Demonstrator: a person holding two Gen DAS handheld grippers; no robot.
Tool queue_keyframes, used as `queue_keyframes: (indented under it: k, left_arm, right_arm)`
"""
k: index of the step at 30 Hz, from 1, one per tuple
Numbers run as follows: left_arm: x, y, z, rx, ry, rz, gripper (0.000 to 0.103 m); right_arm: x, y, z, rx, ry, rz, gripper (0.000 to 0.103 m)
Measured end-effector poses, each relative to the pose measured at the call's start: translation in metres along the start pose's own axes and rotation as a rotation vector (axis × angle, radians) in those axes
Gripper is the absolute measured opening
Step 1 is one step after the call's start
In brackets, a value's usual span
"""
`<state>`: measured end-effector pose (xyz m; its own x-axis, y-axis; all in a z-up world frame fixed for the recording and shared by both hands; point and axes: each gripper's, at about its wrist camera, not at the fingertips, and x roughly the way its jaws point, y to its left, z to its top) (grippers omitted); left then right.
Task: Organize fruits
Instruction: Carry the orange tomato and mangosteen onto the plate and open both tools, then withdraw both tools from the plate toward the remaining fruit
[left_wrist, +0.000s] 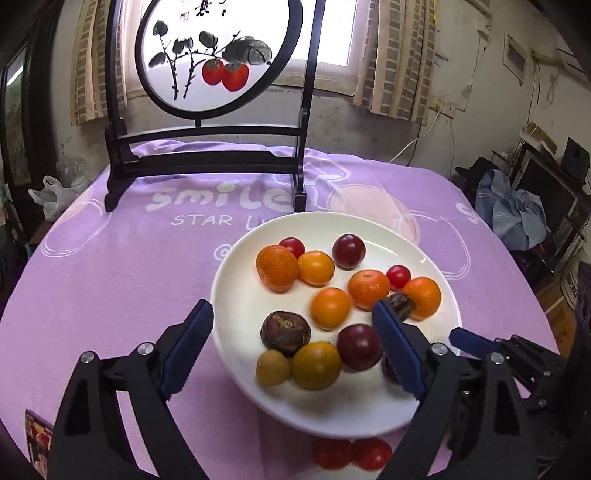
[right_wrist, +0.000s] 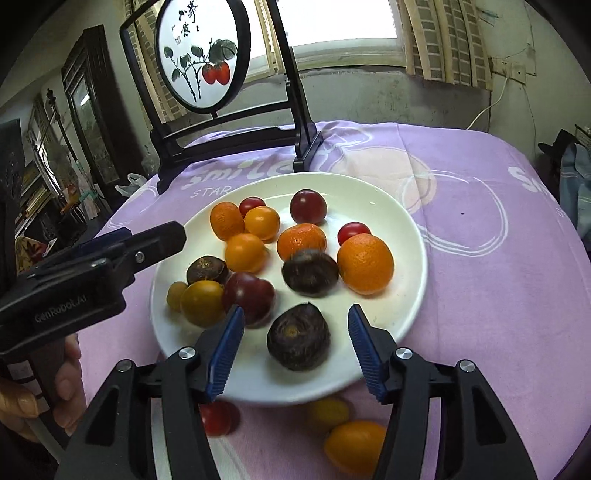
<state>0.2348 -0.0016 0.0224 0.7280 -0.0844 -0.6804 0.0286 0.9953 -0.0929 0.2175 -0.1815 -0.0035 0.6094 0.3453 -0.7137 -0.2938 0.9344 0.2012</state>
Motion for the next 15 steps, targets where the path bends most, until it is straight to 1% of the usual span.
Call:
queue_keyframes:
  k: [2, 4, 8, 15]
  left_arm:
    - [-0.008, 0.000, -0.006, -0.007, 0.002, -0.015, 0.086]
    - [-0.013, 0.002, -0.012, -0.017, 0.022, -0.027, 0.088]
    - [-0.021, 0.005, -0.031, -0.027, 0.051, -0.041, 0.088]
    - [-0.031, 0.011, -0.061, -0.029, 0.088, -0.041, 0.088]
  right_arm:
    - [-0.010, -0.002, -0.006, 0.002, -0.009, -0.006, 0.063]
    - [-0.019, -0.004, -0.012, -0.005, -0.019, -0.024, 0.063]
    - [-0.037, -0.008, -0.028, -0.020, -0.030, -0.062, 0.063]
    - [-0.042, -0.017, -0.061, -0.023, 0.020, -0.113, 0.063]
